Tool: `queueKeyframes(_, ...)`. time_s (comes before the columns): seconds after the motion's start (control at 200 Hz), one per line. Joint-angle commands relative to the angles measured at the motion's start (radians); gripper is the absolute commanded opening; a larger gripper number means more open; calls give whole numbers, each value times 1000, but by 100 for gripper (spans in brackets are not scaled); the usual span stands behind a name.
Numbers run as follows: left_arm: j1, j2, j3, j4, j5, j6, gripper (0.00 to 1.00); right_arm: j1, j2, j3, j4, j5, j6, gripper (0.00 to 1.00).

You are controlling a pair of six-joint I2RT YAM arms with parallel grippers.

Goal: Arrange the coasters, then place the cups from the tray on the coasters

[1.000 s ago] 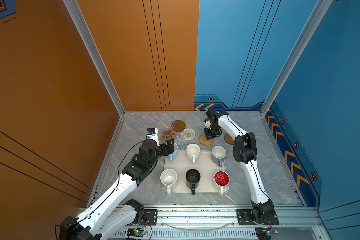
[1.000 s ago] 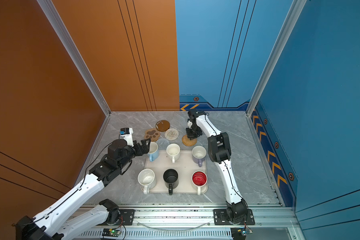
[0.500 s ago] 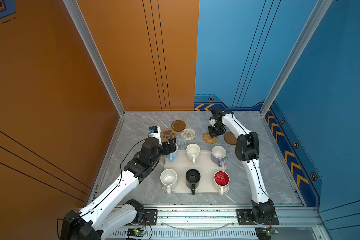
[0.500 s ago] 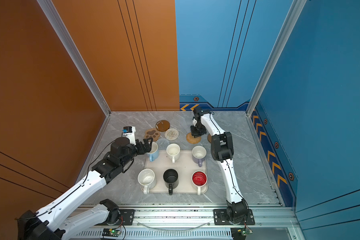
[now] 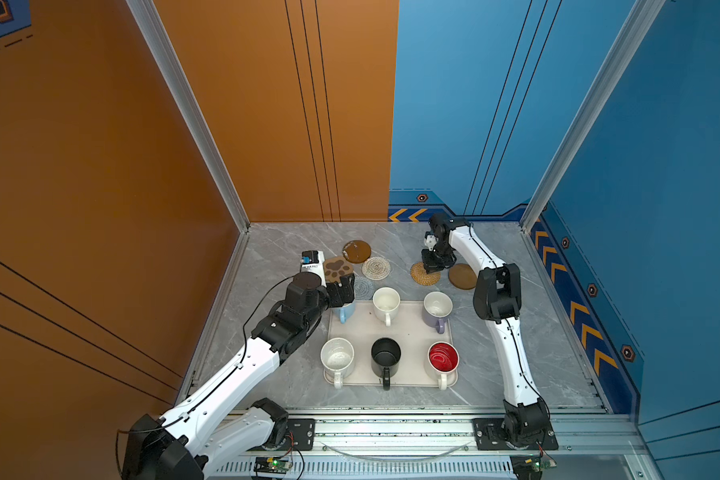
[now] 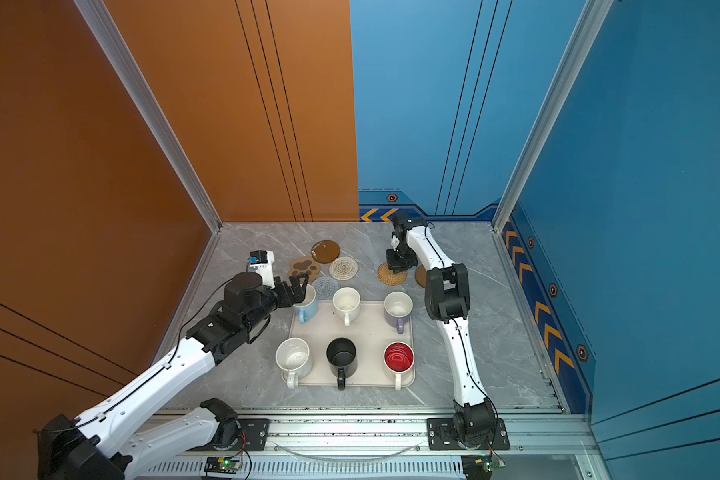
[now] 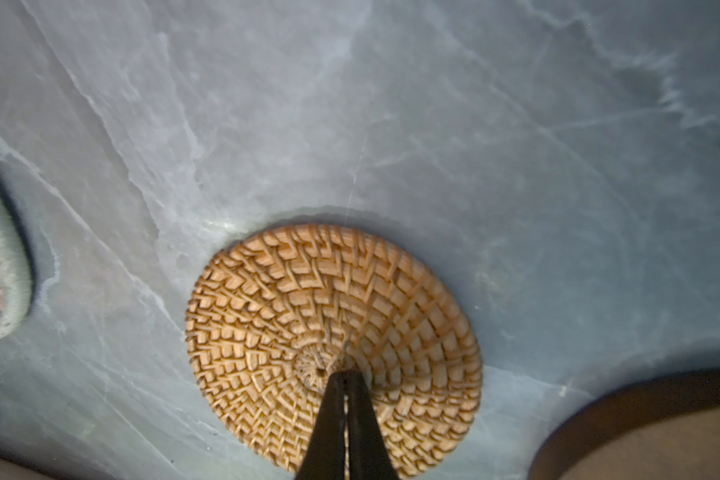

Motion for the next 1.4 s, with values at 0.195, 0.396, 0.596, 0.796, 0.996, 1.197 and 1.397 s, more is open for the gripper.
queueKeyframes(0.195, -23, 6, 39, 9, -1, 10, 95, -36, 63, -13, -40, 86, 14, 0)
queueKeyframes(0.396, -35, 9, 44, 10, -11, 10, 95, -42, 61, -16, -40, 92, 11, 0)
queueKeyframes(0.596, -43, 15, 48, 10, -16, 12, 95, -46, 57, -19, -40, 88, 10, 0)
queueKeyframes(0.796, -49, 22, 54, 9, -20, 13, 95, -47, 44, -43, -36, 96, 11, 0)
queueKeyframes(0.996, -53, 29, 55, 7, -19, 16, 95, -50, 16, -91, -24, 121, 7, 0)
queueKeyframes(1.197, -58, 28, 58, 9, -20, 16, 95, -55, 8, -100, -24, 116, 10, 0)
queueKeyframes(1.397, -62, 24, 58, 8, -23, 18, 95, -55, 0, -119, -18, 106, 10, 0)
